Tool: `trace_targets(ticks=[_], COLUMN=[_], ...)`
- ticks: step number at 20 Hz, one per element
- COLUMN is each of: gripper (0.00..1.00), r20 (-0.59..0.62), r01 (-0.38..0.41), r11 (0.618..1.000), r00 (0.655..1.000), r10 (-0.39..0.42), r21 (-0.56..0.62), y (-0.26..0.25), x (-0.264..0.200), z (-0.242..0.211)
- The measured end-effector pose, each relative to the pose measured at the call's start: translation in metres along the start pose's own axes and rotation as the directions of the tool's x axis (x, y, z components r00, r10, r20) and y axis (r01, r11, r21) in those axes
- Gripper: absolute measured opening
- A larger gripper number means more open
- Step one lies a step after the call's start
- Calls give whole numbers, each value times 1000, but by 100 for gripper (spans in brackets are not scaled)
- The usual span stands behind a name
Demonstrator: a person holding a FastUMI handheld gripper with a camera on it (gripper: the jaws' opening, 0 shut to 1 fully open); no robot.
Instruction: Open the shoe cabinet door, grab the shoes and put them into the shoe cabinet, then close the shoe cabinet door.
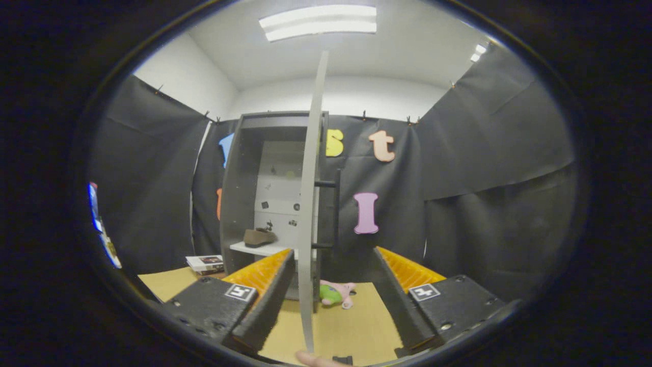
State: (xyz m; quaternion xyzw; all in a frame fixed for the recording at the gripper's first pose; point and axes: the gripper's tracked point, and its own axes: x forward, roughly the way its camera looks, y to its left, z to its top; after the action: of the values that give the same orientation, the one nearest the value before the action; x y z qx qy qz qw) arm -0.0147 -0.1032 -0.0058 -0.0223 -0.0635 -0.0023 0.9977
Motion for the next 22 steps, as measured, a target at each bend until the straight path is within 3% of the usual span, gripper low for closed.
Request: trace_targets(ticks=[1, 5, 10, 15, 22], gripper=[100, 100, 100, 100, 100], r20=[20, 42, -10, -60, -208], r01=[7, -10, -137, -214, -253], r11=[1000, 999, 991, 974, 962], r00=[1000, 999, 991, 974, 940], r10=[-7, 11, 137, 218, 269], r21=[-12, -32, 6, 75, 102], y=[9, 57, 128, 183, 247], x=[-4, -1, 21, 44, 79], z=[2, -6, -31, -68, -167])
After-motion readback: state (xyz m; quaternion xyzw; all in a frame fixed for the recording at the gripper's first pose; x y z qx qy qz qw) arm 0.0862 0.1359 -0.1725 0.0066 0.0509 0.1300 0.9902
